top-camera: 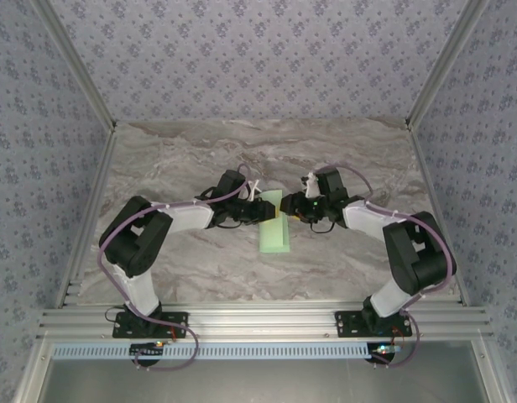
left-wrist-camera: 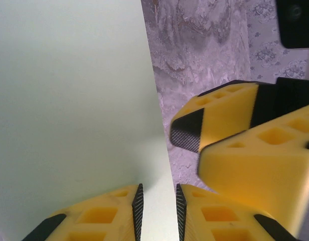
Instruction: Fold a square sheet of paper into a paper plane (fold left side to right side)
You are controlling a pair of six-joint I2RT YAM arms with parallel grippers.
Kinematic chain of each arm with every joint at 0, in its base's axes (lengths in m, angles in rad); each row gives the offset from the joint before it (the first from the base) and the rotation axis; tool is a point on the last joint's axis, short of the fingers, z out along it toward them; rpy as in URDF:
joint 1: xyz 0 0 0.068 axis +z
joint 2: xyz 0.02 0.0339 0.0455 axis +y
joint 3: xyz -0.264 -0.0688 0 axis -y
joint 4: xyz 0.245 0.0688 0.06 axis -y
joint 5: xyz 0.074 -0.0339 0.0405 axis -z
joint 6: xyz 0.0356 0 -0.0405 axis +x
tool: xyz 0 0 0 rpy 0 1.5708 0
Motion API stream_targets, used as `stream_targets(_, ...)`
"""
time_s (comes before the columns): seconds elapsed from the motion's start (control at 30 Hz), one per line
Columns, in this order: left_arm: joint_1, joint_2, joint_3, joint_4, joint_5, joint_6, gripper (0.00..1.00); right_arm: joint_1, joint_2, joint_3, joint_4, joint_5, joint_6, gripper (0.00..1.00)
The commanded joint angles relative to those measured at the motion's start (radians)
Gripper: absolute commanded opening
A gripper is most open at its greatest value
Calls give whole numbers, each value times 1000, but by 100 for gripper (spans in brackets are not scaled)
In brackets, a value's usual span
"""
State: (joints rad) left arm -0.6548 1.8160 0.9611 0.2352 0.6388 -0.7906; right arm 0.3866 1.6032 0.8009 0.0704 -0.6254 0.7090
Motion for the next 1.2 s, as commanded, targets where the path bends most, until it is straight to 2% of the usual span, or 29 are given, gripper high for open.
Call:
stream_targets(0.0,-6,1,24,-6,-2,13,25,7,39,2,34,-39,37,42)
stream_targets(0.1,-5,-10,22,-11,-6,18,25,6,55,1,34,-39,40,35)
stream_targets(0.23,-4,-30,22,-47,-24,38,26,7,61,8,5,-20,19,14)
stream_targets(0.33,-3,-75,21,-115,-69,75,33,7,62,22,-54,24,-14,5)
stream_targets(0.53,3,-141,22,-290,-198,145,49,13,84,74,-195,138,-88,4)
stream_targets(0.67,3,-112,25,-326,-223,147,56,19,108,93,-224,176,-124,4)
stream_targets(0.97,-22,1,86,-330,-231,113,58,33,156,130,-238,189,-140,5)
stream_targets(1.17,-35,60,127,-375,-260,111,52,29,127,117,-222,194,-145,12)
